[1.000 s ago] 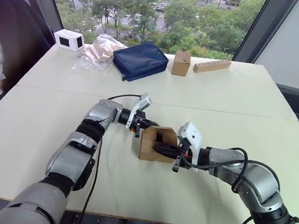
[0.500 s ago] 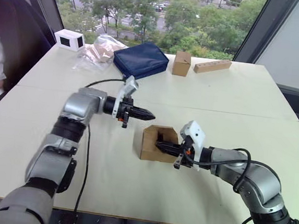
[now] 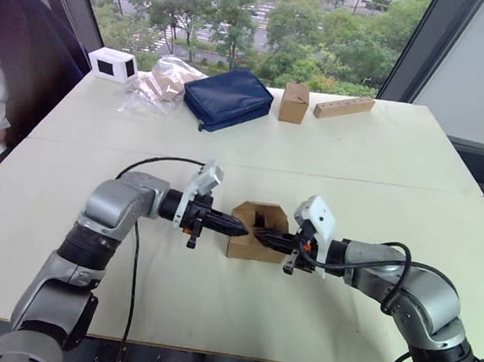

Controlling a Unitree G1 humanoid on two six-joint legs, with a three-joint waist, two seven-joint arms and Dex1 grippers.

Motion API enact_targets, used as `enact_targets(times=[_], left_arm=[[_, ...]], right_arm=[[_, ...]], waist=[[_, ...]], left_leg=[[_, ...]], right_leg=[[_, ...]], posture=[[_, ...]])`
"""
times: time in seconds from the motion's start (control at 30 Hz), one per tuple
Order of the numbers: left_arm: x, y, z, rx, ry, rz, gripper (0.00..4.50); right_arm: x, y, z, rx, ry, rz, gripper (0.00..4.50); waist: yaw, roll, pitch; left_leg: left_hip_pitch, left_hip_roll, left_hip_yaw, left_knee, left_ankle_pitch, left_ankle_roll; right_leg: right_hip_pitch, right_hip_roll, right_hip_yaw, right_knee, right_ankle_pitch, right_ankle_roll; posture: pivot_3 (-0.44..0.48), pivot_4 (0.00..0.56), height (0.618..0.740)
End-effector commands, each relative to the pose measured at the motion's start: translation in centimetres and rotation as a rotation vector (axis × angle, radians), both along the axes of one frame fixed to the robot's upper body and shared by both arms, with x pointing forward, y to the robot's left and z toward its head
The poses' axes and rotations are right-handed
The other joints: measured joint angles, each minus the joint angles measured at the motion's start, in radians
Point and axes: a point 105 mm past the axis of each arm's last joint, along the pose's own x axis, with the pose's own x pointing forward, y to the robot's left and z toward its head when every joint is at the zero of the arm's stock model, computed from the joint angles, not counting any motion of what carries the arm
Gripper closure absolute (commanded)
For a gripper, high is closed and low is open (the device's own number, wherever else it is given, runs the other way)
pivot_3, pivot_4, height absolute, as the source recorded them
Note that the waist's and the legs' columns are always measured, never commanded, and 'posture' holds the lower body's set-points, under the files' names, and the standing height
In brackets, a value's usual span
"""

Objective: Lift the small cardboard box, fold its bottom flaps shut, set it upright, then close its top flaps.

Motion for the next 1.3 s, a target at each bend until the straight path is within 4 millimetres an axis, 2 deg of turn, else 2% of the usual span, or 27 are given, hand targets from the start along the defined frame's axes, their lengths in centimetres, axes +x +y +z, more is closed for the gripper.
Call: enact_targets(times=[0.03,0.13,0.3,0.37,0.43,0.5,0.6,0.67,0.83,1.1,1.3], left_arm=[[0.3,0.4,-0.2,0.017,-0.035,0.005,4.49],[0.3,0.4,-0.4,0.022,-0.035,0.007,4.49],[0.2,0.3,-0.5,0.017,-0.034,0.012,4.49],[0.3,0.3,-0.5,0.015,-0.036,0.017,4.49],[0.4,0.3,-0.5,0.012,-0.039,0.021,4.49],[0.4,0.3,-0.6,0.011,-0.043,0.024,4.49],[0.4,0.3,-0.6,0.007,-0.047,0.03,4.49],[0.5,0.2,-0.6,0.003,-0.049,0.037,4.49],[0.3,0.0,-0.7,-0.003,-0.049,0.046,4.49],[0.1,0.7,-0.6,-0.001,-0.046,0.066,4.49],[0.5,2.4,1.0,-0.004,-0.065,0.093,4.49]], right_arm=[[-0.2,0.1,2.0,0.024,-0.066,0.01,4.5],[-0.1,0.0,3.1,0.048,-0.089,0.01,4.5],[0.0,-0.3,7.5,0.193,-0.148,0.04,4.5],[0.8,-0.5,8.9,0.243,-0.156,0.036,4.5],[1.8,-0.5,9.2,0.257,-0.148,0.02,4.5],[3.4,-0.4,8.7,0.245,-0.12,-0.022,4.5],[5.6,0.0,6.2,0.148,-0.091,-0.066,4.5],[6.2,0.6,5.0,0.131,-0.064,-0.061,4.5],[5.5,1.4,3.3,0.086,-0.038,-0.004,4.5],[4.2,1.0,1.6,0.074,0.014,0.003,4.5],[3.6,0.5,0.1,0.036,0.032,-0.013,4.5]], waist=[[-0.001,0.0,0.0],[0.0,0.0,0.0],[0.0,0.0,0.0],[-0.001,0.0,0.0],[-0.002,0.0,0.0],[-0.002,0.0,0.0],[-0.001,0.0,0.0],[-0.003,0.0,0.0],[-0.002,0.0,0.0],[-0.004,0.0,0.0],[-0.006,0.0,0.0]], left_leg=[[0.0,0.0,0.0,0.0,0.0,0.0],[0.0,0.0,0.0,0.0,0.0,0.0],[0.0,0.0,0.0,0.0,0.0,0.0],[0.0,0.0,0.0,0.0,0.0,0.0],[0.0,0.0,0.0,0.0,0.0,0.0],[0.0,0.0,0.0,0.0,0.0,0.0],[0.0,0.0,0.001,0.0,0.0,0.0],[0.0,0.0,0.001,0.0,0.0,0.0],[0.0,0.0,0.001,-0.001,0.0,0.0],[0.0,0.0,0.001,-0.001,0.0,0.0],[0.0,0.0,0.0,-0.001,0.0,0.0]], right_leg=[[0.0,0.0,0.0,0.0,0.0,0.0],[0.0,0.0,0.0,0.0,0.0,0.0],[0.0,0.0,0.0,0.0,0.0,0.0],[0.0,0.0,0.0,0.0,0.0,0.0],[0.0,0.0,0.0,0.0,0.0,0.0],[0.0,0.0,0.0,0.0,0.0,0.0],[0.0,0.0,0.0,0.0,0.0,0.0],[0.0,0.0,0.0,0.0,0.0,0.0],[0.0,0.0,0.0,0.0,0.0,0.0],[0.0,0.0,0.0,0.0,0.0,0.0],[0.0,0.0,0.0,0.0,0.0,0.0]], posture=[[0.0,0.15,0.74],[0.0,0.15,0.74],[0.0,0.15,0.74],[0.0,0.15,0.74],[0.0,0.15,0.74],[0.0,0.15,0.74],[0.0,0.15,0.74],[0.0,0.15,0.74],[0.0,0.15,0.74],[0.0,0.15,0.74],[0.0,0.15,0.74]])
